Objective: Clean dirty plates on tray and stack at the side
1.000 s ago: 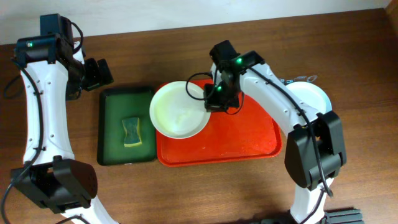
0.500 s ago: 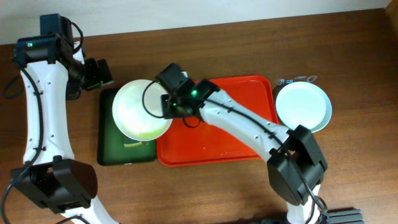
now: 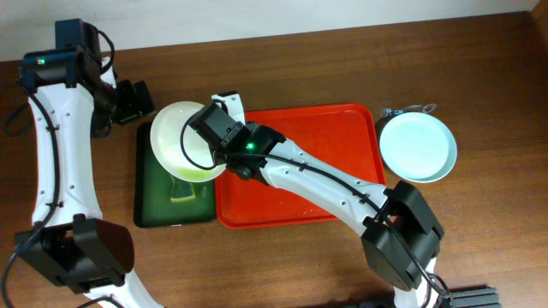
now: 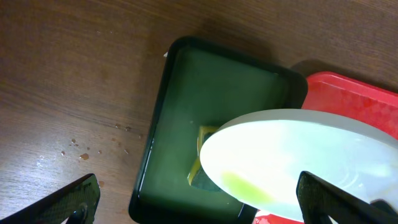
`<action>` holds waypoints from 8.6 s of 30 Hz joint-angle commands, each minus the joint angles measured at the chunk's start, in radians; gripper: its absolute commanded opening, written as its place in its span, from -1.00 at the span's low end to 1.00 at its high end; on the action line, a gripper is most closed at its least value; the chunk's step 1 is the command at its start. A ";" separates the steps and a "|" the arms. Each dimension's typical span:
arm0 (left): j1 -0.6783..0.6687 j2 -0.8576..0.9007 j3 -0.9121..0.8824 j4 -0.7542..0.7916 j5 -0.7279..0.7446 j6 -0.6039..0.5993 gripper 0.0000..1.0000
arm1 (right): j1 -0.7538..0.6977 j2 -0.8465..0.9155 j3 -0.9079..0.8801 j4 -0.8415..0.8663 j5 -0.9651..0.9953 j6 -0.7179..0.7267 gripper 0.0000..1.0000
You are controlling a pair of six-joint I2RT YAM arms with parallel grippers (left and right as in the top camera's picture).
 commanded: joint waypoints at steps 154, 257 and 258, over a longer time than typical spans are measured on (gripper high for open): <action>0.413 -0.018 0.012 0.017 0.068 -0.127 0.98 | -0.719 -1.837 -0.917 0.377 -0.431 -0.600 0.97; -0.106 -1.979 -2.106 1.595 -0.045 -0.118 0.98 | -0.763 -1.986 -1.661 0.550 -0.329 -0.593 0.97; -0.097 -1.979 -2.106 1.556 -0.045 -0.117 0.98 | -0.763 -1.986 -1.661 0.550 -0.329 -0.593 0.96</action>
